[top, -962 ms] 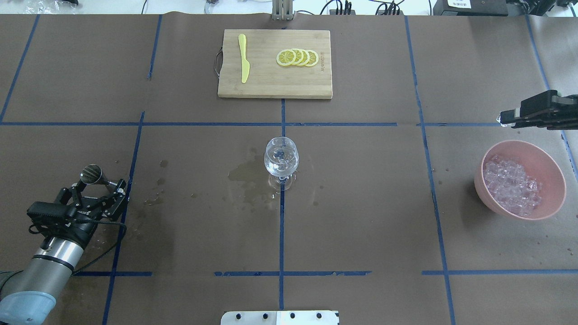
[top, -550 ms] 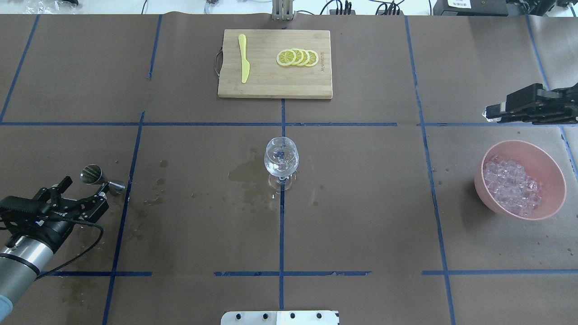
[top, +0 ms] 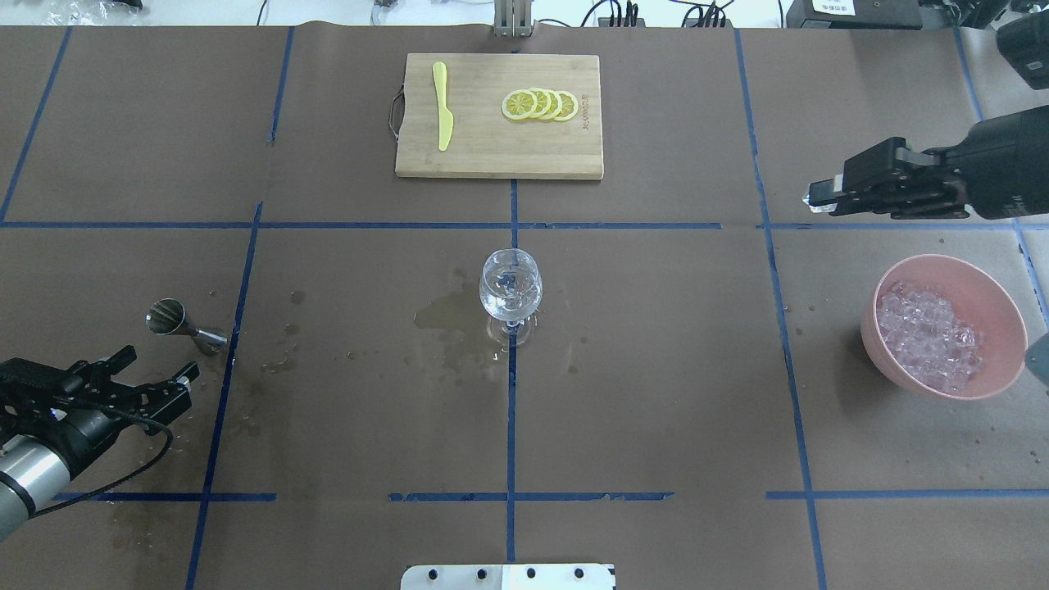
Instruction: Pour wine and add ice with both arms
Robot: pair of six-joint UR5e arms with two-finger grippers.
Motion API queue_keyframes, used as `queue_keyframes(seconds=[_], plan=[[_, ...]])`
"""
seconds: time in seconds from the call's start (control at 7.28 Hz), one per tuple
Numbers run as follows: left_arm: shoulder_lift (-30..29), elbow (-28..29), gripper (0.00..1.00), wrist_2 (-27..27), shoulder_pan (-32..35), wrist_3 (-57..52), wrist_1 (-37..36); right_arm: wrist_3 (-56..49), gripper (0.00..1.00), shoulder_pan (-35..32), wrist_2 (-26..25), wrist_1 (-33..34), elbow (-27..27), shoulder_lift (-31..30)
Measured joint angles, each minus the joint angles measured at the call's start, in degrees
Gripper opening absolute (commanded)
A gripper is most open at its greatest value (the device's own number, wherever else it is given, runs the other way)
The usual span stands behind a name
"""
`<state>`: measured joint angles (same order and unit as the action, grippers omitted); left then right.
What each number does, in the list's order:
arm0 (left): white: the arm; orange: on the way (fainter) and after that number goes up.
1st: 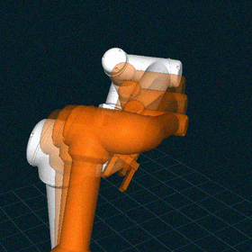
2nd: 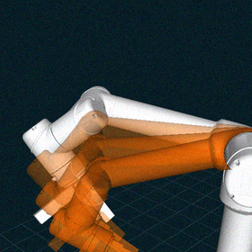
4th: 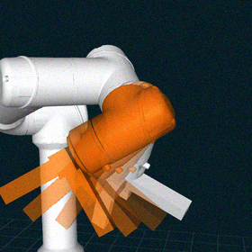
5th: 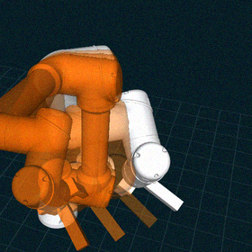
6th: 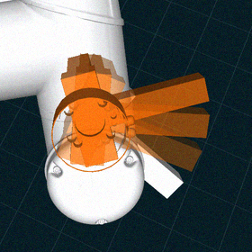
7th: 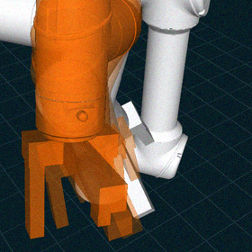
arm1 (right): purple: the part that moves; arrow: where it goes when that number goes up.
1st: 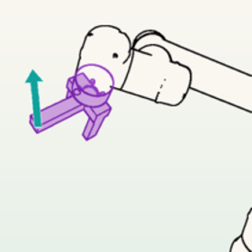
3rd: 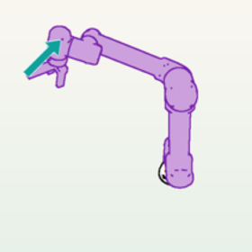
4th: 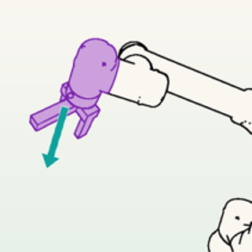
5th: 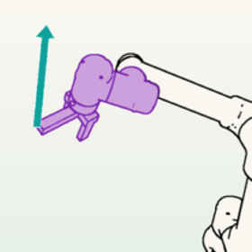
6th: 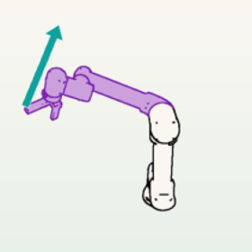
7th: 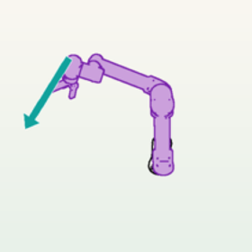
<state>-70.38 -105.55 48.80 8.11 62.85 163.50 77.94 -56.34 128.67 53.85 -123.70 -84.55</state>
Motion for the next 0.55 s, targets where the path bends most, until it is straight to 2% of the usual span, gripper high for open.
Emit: queue_keyframes(seconds=[0.27, 0.41, 0.55], plan=[[6.77, -5.27, 1.00, 9.29, 0.11, 1.65, -0.80, 3.23, 0.00, 7.04, -6.78, 3.32, 0.25, 5.74], [9.29, -8.81, 1.00, 15.57, 0.54, 4.26, -3.75, 3.62, 0.00, 9.53, -8.79, 6.76, 0.36, 9.25], [10.62, -13.74, 1.00, 21.87, 1.69, 6.44, -9.81, 3.76, 0.00, 12.12, -10.94, 9.83, 0.58, 12.41]])
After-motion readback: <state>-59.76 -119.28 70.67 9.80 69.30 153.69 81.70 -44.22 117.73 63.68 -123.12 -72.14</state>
